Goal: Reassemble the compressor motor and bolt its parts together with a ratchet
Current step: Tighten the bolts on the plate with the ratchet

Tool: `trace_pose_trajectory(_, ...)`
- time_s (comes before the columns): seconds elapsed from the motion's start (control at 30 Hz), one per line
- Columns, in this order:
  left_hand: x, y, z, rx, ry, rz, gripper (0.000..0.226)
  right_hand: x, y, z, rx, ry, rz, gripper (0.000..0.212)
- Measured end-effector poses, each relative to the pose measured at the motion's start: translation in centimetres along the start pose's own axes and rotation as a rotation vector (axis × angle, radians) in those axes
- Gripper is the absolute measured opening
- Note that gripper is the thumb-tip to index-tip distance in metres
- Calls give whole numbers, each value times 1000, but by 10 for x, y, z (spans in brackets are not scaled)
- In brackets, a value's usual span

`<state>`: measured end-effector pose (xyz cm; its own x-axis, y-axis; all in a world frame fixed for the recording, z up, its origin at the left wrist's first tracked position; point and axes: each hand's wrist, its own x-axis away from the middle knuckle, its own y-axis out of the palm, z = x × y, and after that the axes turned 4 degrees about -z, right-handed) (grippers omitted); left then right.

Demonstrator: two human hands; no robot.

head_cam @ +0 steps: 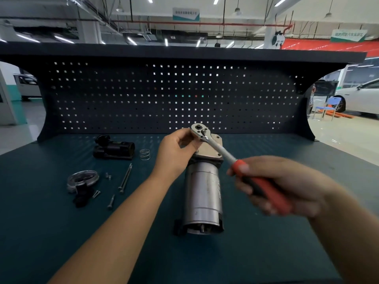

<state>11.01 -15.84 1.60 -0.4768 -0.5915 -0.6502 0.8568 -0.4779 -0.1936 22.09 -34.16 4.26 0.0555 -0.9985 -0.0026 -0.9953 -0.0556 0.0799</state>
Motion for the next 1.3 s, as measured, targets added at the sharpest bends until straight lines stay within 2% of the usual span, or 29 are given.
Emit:
trace_pose_trajectory(0.07,5,6,-3,-54,15,94,30,-2,36,18,-149,-8,-28,26)
trace_pose_trajectory(0.17,7,18,-6,-113,23,240,27,-18,87,36,-412,-61,35,19)
trace_pose_trajectory(0.27,9,27,-8,-99,58,253,26,-36,115,44,-659,-185,54,11)
trace_pose_trajectory(0.4,8,29,-7,-164,104,266,23,-37,111,44,-469,-233,105,10)
trace_pose_trajectory(0.5,5,24,-4,-154,62,240,16,-27,93,41,-421,-175,38,13)
trace_pose_trajectory(0.57,4,21,-2,-125,41,221,16,-16,69,37,-379,-100,37,22)
trace_pose_trajectory(0.73,0,10,3,-71,19,55,21,6,-22,15,52,55,138,30)
trace_pose_trajectory(0.83,-4,4,5,-48,-31,-3,20,12,-57,0,101,14,261,27)
trace_pose_trajectory(0.9,-3,2,5,-41,-36,-12,21,13,-57,4,37,-33,239,25)
trace_pose_trajectory(1.07,9,7,1,-130,46,62,27,11,4,30,-167,-65,20,19)
trace_pose_trajectory(1.2,8,15,-1,-113,10,210,21,-8,84,45,-471,-124,76,23)
trace_pose_trajectory(1.3,8,21,-2,-88,15,211,24,-30,119,51,-664,-186,107,20)
